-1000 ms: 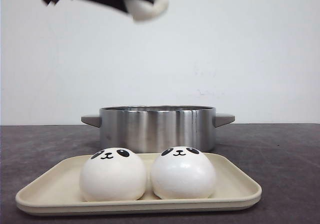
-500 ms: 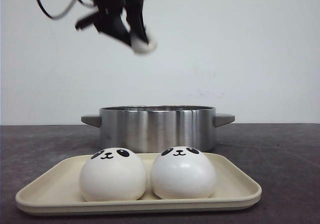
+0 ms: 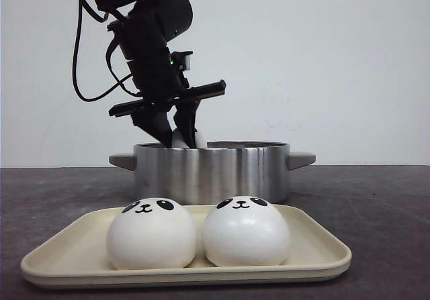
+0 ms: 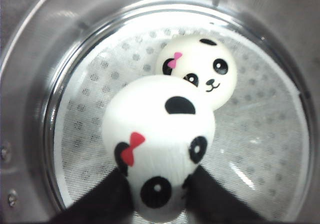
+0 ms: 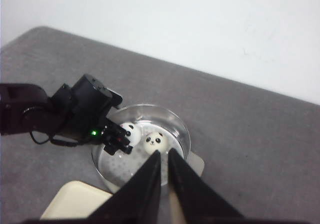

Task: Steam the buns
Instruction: 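Carry the bun with the left gripper into the steamer and open, then lower the right gripper onto the near panda bun and close it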

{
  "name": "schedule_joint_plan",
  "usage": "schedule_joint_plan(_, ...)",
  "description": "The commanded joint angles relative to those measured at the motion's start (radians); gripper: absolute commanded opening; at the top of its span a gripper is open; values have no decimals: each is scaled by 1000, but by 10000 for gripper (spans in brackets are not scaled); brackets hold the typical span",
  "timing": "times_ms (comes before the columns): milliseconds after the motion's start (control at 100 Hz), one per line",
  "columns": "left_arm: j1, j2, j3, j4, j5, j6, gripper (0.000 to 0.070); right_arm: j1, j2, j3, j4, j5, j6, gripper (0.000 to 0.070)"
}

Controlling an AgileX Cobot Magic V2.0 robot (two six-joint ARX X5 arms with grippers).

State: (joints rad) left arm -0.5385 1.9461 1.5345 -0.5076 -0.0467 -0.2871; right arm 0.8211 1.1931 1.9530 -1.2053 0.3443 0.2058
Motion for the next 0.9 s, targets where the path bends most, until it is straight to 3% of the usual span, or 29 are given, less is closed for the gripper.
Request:
schedule_joint_plan(0, -4, 23, 23, 14, -18, 17, 469, 10, 9, 16, -2, 5, 2, 15)
schedule_joint_plan(80, -4, 23, 23, 23, -29, 18, 569, 10, 9, 16, -10, 4, 8, 15)
schedule_joint_plan(290, -4, 23, 27, 22, -29, 17, 569, 10, 9, 14, -37, 4, 23, 15)
schedule_joint_plan(410, -6, 18, 67, -77, -28, 3, 567, 10, 9, -13, -51, 4, 23, 15)
schedule_joint_plan(600, -50, -90, 78, -109, -33, -13, 564, 8, 8, -166, -41, 2, 23, 15)
schedule_joint_plan(720, -94, -224, 78, -94, -54, 13, 563, 8, 8, -331, 39, -37, 35, 15)
schedule_joint_plan(890, -151, -434, 78, -96, -110, 42, 556, 8, 8, -590, 249, -172, 155, 15)
